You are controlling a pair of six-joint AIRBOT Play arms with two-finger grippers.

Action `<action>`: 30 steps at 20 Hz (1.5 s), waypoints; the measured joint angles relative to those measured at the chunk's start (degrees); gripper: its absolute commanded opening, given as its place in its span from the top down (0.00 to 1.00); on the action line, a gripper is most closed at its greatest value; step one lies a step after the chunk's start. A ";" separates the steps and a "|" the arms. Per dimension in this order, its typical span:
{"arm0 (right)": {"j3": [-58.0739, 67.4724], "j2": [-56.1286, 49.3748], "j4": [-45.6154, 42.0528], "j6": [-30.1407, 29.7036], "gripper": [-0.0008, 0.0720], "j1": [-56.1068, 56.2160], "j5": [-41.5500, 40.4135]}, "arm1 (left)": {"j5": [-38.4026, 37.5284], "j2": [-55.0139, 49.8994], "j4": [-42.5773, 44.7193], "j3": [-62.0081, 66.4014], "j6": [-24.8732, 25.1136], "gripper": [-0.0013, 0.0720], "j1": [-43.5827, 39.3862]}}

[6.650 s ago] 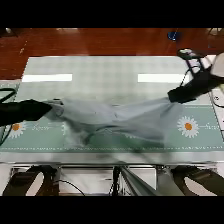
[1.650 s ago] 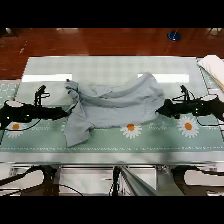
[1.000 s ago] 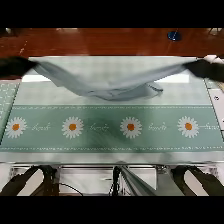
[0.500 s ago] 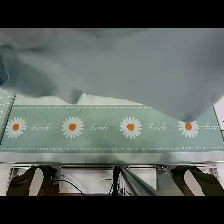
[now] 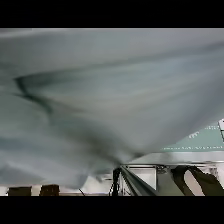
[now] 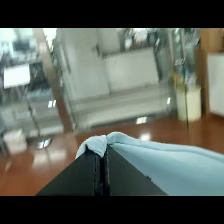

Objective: Fold the shirts.

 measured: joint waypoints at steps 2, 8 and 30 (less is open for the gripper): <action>-0.68 -1.64 -2.67 0.48 0.96 0.00 7.30 | -6.27 -0.55 2.78 -1.92 -1.25 0.95 0.00; -11.23 -12.37 -1.66 0.13 0.96 1.40 12.74 | -8.00 -3.72 1.57 -23.17 -2.80 0.95 0.00; -18.67 -55.56 -1.70 -1.90 0.96 13.97 -42.58 | 45.64 -56.26 -5.46 -33.18 10.19 0.95 -21.05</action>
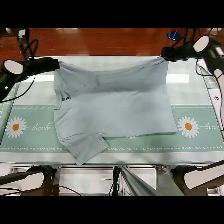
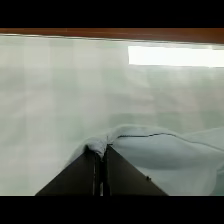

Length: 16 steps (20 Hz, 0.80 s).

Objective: Fold the shirts.

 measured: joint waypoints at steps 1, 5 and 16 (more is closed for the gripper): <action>0.00 -0.98 -0.52 -0.11 0.96 0.00 -1.16 | 0.66 -0.81 1.81 0.04 0.02 0.95 -0.07; 0.00 -4.28 -5.60 1.46 0.96 0.00 -3.37 | 1.44 -3.63 5.81 0.11 0.04 0.95 -0.17; 0.00 -4.02 -14.19 3.82 0.96 0.04 4.79 | -4.28 -3.74 8.07 0.50 -0.52 0.95 -1.25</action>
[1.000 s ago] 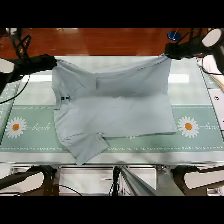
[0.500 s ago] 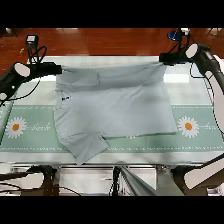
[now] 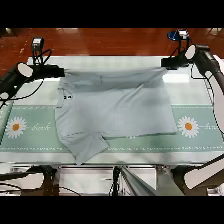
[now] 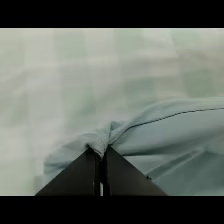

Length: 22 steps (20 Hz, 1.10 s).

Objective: Fold the shirts.

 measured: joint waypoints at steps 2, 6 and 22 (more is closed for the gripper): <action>0.00 0.61 -1.33 -0.61 0.96 0.00 5.68 | -6.36 0.61 0.92 0.04 -3.15 0.95 0.00; -0.02 0.11 -1.97 -2.25 0.96 0.00 13.25 | -14.58 -1.14 5.33 0.07 -9.46 0.95 -0.17; 0.00 1.11 -3.98 -3.98 0.42 -0.35 19.98 | -26.62 -4.98 15.23 4.55 -14.01 0.24 1.29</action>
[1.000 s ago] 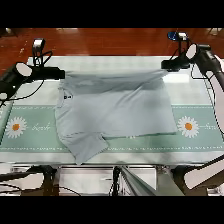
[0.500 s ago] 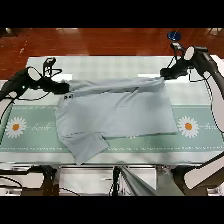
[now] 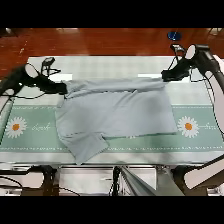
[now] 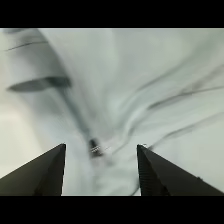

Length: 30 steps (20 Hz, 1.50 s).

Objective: Fold the shirts.

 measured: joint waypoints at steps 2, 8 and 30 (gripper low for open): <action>0.00 2.99 -5.75 -0.02 0.41 -1.86 2.40 | -5.40 2.69 6.73 1.75 -1.99 0.25 2.69; -7.41 9.42 2.10 -4.02 0.31 -17.62 14.14 | -13.51 15.02 6.32 -10.10 -5.40 0.25 17.55; -29.77 17.03 34.69 -18.53 0.31 -34.67 15.06 | -21.03 26.21 -21.49 -42.16 16.04 0.22 24.76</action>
